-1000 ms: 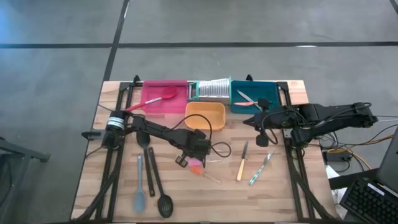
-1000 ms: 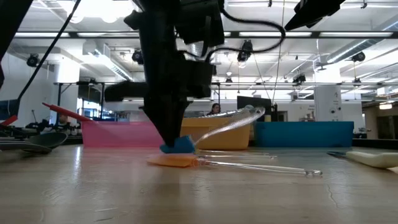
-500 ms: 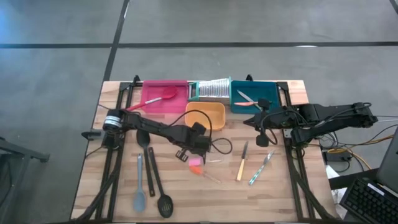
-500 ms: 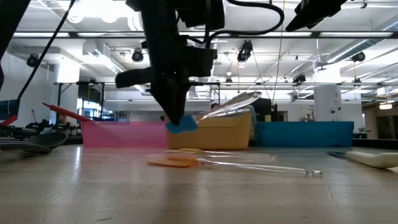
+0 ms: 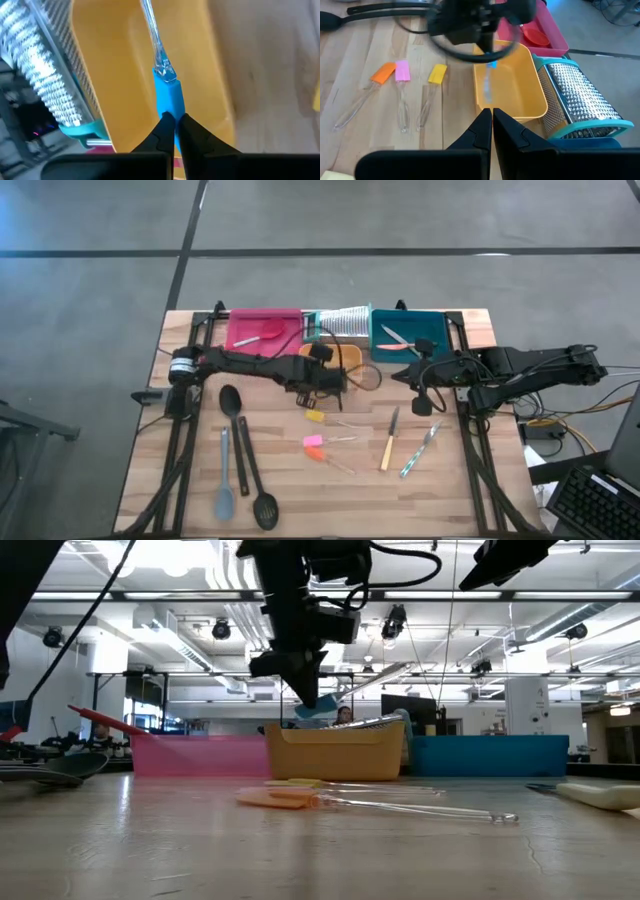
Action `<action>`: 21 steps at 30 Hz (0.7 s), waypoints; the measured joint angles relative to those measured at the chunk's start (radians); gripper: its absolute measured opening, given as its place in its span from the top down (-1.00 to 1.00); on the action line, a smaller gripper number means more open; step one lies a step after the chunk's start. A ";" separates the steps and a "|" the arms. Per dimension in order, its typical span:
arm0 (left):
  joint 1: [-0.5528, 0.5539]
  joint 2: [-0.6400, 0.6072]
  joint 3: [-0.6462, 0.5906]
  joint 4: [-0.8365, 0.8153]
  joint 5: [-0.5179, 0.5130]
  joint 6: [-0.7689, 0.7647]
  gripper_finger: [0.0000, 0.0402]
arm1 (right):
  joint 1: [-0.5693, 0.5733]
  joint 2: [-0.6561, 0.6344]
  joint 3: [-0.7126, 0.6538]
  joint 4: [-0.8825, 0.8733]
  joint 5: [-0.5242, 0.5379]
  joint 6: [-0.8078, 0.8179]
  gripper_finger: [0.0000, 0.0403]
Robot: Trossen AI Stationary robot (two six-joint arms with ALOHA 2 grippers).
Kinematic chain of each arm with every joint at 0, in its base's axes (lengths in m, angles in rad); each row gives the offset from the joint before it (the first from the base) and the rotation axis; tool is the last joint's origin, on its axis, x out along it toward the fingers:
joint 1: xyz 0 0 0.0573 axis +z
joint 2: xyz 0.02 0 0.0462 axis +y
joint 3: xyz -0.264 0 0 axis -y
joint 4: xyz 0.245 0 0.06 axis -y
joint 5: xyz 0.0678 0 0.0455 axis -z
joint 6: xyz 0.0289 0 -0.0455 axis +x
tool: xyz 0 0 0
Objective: Pick & Place Kitchen Items
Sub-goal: Put the blue spatula into the yellow bin
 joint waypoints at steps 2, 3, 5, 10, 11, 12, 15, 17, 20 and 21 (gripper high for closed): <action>0.033 -0.001 0.015 -0.005 0.044 -0.019 0.94 | 0.000 0.000 0.000 0.000 0.000 0.000 0.96; 0.051 -0.001 0.022 -0.010 0.083 -0.031 0.94 | 0.000 0.000 0.000 0.000 0.000 0.000 0.96; 0.085 -0.001 0.036 -0.017 0.169 -0.061 0.94 | 0.000 0.000 0.000 0.000 0.000 0.000 0.96; 0.147 -0.001 0.046 -0.054 0.229 -0.108 0.94 | 0.000 0.000 0.000 -0.002 0.000 0.000 0.96; 0.157 -0.001 0.046 -0.061 0.230 -0.109 0.94 | 0.000 0.000 0.000 -0.002 0.000 0.000 0.96; 0.166 -0.001 0.045 -0.062 0.237 -0.111 0.94 | 0.000 0.000 0.000 -0.002 0.000 0.000 0.96; 0.184 0.000 0.045 -0.070 0.278 -0.124 0.94 | 0.000 0.000 0.000 -0.002 0.000 0.000 0.96; 0.188 0.002 0.045 -0.069 0.305 -0.135 0.94 | 0.000 0.000 0.000 -0.002 0.000 0.000 0.96; 0.193 0.010 0.044 -0.070 0.327 -0.147 0.95 | 0.000 0.000 0.000 -0.002 0.000 0.000 0.96; 0.194 0.011 0.043 -0.071 0.336 -0.154 0.95 | 0.000 0.000 0.000 -0.002 0.000 0.000 0.96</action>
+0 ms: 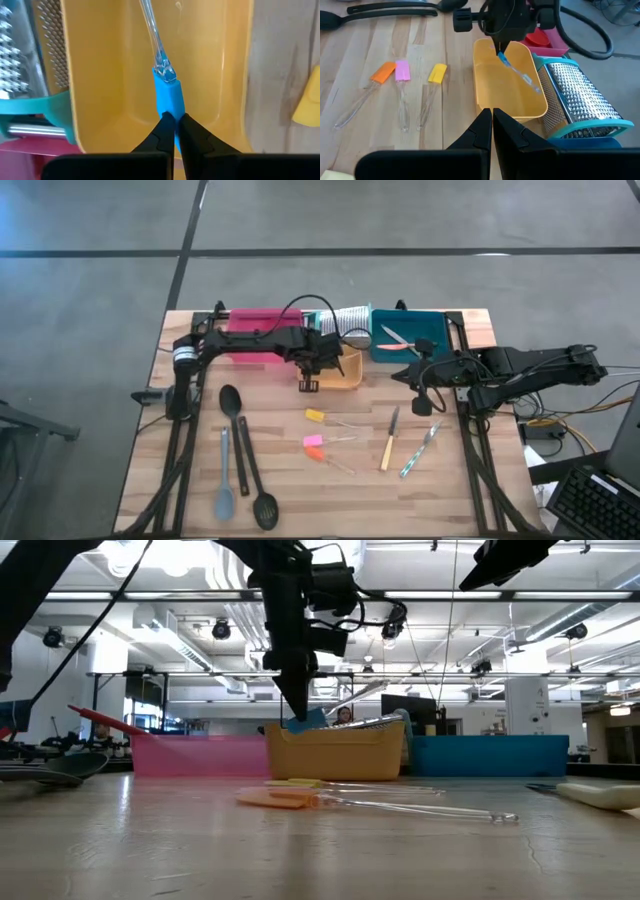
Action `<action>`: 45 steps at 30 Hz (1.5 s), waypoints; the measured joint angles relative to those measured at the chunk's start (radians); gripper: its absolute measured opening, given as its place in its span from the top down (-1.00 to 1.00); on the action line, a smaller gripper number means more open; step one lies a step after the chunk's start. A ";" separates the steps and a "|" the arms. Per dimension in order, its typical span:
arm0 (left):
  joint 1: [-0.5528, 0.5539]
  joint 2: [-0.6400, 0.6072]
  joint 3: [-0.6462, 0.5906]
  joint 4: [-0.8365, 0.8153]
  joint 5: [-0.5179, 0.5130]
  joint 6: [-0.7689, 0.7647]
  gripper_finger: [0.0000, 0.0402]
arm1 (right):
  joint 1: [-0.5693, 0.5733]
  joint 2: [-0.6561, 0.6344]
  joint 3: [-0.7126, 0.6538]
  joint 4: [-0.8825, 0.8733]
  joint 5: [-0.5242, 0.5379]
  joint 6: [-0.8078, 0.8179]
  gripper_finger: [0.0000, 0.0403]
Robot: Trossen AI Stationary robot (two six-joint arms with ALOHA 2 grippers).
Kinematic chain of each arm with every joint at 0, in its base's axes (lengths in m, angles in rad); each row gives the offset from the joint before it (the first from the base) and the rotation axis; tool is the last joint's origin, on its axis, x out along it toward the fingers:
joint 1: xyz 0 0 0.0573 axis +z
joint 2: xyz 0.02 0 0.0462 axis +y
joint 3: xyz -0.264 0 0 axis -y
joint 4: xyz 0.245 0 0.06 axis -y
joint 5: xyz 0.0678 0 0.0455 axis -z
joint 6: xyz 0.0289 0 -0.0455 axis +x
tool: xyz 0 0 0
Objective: Pick & Place Kitchen Items
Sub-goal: Put the blue spatula into the yellow bin
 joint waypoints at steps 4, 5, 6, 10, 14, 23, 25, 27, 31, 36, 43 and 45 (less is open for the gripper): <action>0.004 0.000 0.000 0.003 0.017 -0.020 0.95 | 0.000 0.000 0.000 0.001 0.000 0.000 0.96; 0.006 0.000 0.000 0.003 0.018 -0.025 0.95 | 0.000 0.000 0.000 0.001 0.000 0.000 0.96; 0.010 0.000 0.000 0.003 0.021 -0.028 0.95 | 0.000 0.000 0.000 0.001 0.000 -0.001 0.96; 0.025 0.020 0.000 -0.003 0.058 -0.035 0.95 | 0.000 0.000 0.000 0.002 0.000 0.000 0.96; 0.028 0.069 -0.002 -0.010 0.058 -0.036 0.95 | 0.000 0.000 0.000 0.001 0.000 -0.001 0.96; 0.030 0.141 -0.002 -0.026 0.059 -0.036 0.95 | 0.000 0.000 -0.002 0.000 0.000 0.000 0.96; 0.030 0.155 -0.002 -0.036 0.059 -0.036 0.95 | 0.000 0.000 -0.002 0.000 0.000 0.000 0.96; 0.030 0.165 -0.002 -0.038 0.060 -0.035 0.95 | 0.000 0.000 -0.003 0.000 0.000 0.000 0.96; 0.030 0.172 0.000 -0.034 0.056 -0.027 0.90 | 0.000 0.000 -0.005 -0.002 0.000 0.000 0.96; 0.030 0.172 0.000 -0.016 0.050 -0.007 0.66 | 0.000 0.000 -0.005 -0.004 0.000 0.000 0.96; 0.030 0.166 0.017 -0.058 0.047 0.019 0.40 | 0.000 0.000 -0.005 -0.006 0.000 0.000 0.96; 0.030 0.165 0.047 -0.097 0.039 0.020 0.35 | 0.000 0.000 -0.005 -0.006 0.000 0.000 0.96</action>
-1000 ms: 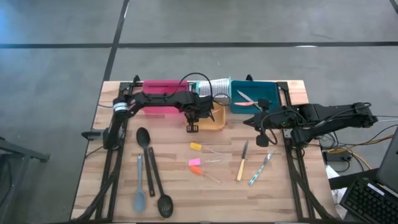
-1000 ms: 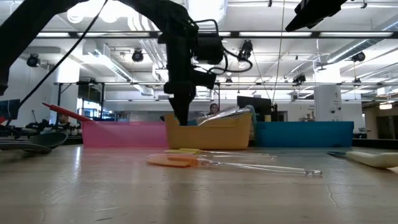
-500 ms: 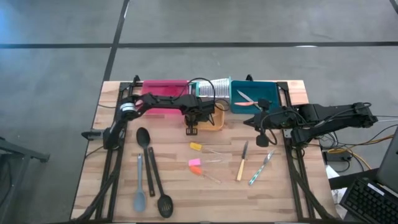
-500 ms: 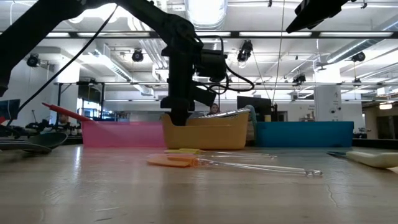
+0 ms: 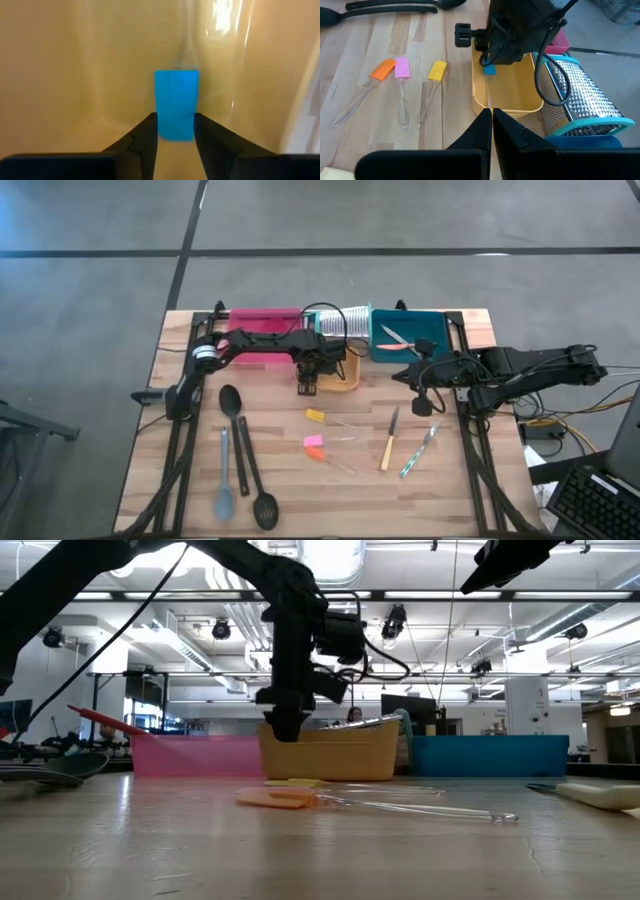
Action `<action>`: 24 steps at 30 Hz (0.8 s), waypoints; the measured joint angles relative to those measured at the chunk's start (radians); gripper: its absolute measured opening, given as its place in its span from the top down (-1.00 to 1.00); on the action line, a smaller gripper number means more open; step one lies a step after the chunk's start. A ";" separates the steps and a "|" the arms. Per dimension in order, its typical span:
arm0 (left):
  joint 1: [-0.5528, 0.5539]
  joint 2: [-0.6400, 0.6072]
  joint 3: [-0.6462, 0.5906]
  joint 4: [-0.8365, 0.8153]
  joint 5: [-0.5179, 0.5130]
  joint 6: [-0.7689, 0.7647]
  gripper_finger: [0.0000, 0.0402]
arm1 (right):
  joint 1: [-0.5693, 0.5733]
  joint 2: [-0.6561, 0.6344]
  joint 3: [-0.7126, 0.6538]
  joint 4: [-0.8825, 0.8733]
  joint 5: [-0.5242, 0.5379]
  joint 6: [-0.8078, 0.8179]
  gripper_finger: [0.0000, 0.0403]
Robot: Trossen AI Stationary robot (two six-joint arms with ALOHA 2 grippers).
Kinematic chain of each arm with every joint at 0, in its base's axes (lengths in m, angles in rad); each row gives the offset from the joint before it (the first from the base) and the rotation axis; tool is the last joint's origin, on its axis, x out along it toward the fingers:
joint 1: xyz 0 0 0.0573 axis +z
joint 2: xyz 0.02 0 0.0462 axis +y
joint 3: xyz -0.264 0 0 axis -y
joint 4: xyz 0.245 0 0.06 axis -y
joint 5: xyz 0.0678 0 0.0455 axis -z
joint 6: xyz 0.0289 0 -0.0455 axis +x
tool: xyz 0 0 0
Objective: Pick & Place Kitchen Items
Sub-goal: Put the blue spatula into the yellow bin, then put the right black spoon into the pink bin
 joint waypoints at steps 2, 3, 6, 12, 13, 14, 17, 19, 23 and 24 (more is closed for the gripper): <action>0.000 -0.001 0.036 -0.037 -0.016 -0.001 0.30 | 0.000 0.000 0.000 0.000 0.000 0.000 0.96; 0.000 -0.001 0.058 -0.050 -0.017 -0.003 0.28 | 0.000 0.000 0.000 0.000 0.000 0.000 0.96; -0.002 -0.002 0.121 -0.083 -0.017 -0.006 0.23 | 0.000 0.000 -0.001 0.000 0.000 0.000 0.96; -0.019 -0.003 0.272 -0.186 -0.017 -0.009 0.19 | 0.000 0.000 -0.005 -0.020 0.000 0.000 0.96; -0.024 -0.003 0.301 -0.207 -0.017 -0.009 0.19 | 0.000 0.000 -0.007 -0.019 0.000 0.000 0.96; -0.029 -0.003 0.328 -0.228 -0.017 -0.011 0.19 | 0.000 0.000 -0.009 -0.020 0.000 0.000 0.96; -0.048 -0.003 0.410 -0.275 -0.017 -0.046 0.19 | 0.000 0.000 -0.017 -0.019 0.000 0.000 0.96; -0.066 -0.004 0.461 -0.299 -0.017 -0.064 0.19 | 0.000 0.000 -0.025 -0.017 0.000 0.000 0.96; -0.117 -0.013 0.537 -0.312 -0.017 -0.084 0.19 | 0.000 0.000 -0.040 -0.016 -0.001 0.006 0.96; -0.132 -0.015 0.551 -0.312 -0.017 -0.086 0.19 | 0.000 0.000 -0.044 -0.017 0.000 0.013 0.96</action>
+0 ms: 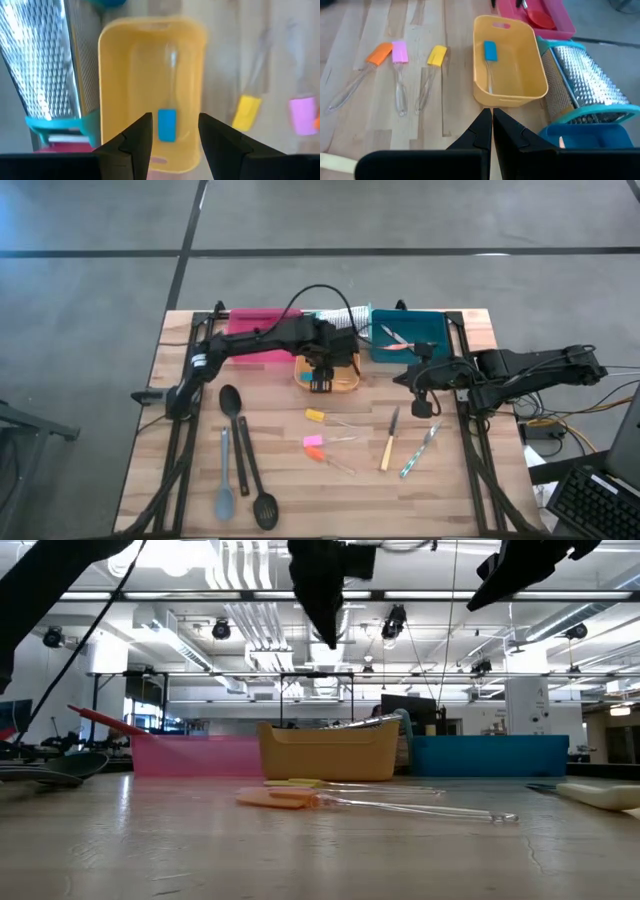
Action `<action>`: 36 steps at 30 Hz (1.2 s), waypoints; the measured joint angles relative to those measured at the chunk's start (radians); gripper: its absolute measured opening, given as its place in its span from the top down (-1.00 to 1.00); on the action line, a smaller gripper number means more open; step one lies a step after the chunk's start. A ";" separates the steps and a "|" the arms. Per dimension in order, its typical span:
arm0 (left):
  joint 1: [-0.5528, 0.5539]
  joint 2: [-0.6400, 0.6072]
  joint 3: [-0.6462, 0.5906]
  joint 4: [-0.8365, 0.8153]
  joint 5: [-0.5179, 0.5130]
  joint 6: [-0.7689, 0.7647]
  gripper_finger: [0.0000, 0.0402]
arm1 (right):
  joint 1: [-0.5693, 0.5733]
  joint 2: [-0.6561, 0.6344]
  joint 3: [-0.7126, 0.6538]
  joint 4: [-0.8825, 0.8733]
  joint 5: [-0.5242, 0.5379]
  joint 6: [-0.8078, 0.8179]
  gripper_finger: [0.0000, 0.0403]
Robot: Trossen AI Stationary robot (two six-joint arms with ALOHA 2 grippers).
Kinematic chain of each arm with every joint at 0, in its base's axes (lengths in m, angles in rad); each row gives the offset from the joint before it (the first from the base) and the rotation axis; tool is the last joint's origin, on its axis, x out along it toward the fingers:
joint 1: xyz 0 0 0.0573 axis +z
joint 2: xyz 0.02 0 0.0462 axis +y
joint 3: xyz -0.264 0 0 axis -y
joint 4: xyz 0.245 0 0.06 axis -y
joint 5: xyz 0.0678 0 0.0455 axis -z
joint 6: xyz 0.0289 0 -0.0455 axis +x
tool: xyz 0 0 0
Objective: Pick & Place Kitchen Items
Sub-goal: Put the right black spoon into the pink bin
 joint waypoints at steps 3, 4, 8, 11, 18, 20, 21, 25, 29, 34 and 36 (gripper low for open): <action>-0.049 -0.010 0.035 0.001 0.000 -0.003 0.19 | 0.000 0.000 -0.009 0.001 0.000 0.007 0.96; -0.066 -0.014 0.041 0.000 0.000 -0.006 0.19 | 0.000 0.000 -0.011 0.001 0.000 0.008 0.96; -0.141 -0.030 0.050 0.002 0.000 -0.012 0.19 | 0.000 0.000 -0.012 0.001 0.000 0.013 0.96; -0.196 -0.040 0.038 -0.001 -0.002 -0.028 0.19 | 0.000 0.000 -0.012 0.001 0.000 0.014 0.96; -0.339 -0.040 0.010 -0.059 -0.162 -0.055 0.19 | 0.000 0.000 -0.013 0.001 0.000 0.014 0.96; -0.377 -0.040 0.007 -0.103 -0.208 -0.079 0.19 | 0.000 0.000 -0.013 0.001 0.000 0.014 0.96; -0.395 -0.040 0.006 -0.132 -0.224 -0.099 0.19 | 0.000 0.000 -0.013 0.001 0.000 0.014 0.96; -0.448 -0.044 0.002 -0.181 -0.246 -0.190 0.19 | 0.000 0.000 -0.013 0.001 0.000 0.014 0.96; -0.496 -0.065 -0.040 -0.180 -0.238 -0.268 0.19 | 0.000 0.000 -0.013 0.002 0.000 0.015 0.96; -0.556 -0.132 -0.152 -0.182 -0.227 -0.372 0.19 | 0.000 0.000 -0.013 0.001 0.000 0.019 0.96; -0.579 -0.168 -0.214 -0.181 -0.224 -0.406 0.19 | 0.000 0.000 -0.013 0.001 0.000 0.020 0.96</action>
